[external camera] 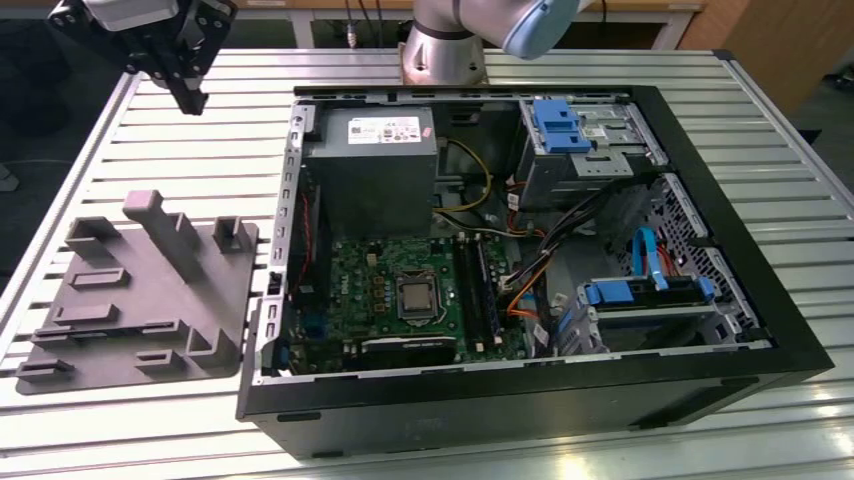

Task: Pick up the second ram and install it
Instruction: 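Reach for the second ram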

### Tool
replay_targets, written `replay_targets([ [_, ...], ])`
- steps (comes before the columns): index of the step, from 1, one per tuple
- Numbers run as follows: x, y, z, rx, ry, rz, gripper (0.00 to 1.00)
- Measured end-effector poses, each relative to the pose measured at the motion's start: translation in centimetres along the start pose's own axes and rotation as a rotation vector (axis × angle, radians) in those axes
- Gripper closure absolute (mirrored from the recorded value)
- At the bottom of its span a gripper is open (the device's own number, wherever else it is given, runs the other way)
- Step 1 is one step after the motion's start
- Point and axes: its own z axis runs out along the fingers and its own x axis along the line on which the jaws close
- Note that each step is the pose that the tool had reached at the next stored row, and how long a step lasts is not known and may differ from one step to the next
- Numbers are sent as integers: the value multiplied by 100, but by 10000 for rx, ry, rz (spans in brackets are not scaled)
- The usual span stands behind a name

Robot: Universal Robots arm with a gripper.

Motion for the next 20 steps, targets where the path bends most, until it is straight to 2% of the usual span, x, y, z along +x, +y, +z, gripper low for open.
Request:
replay_targets([
  [20, 153, -12, -4, 1, 1, 0, 89],
])
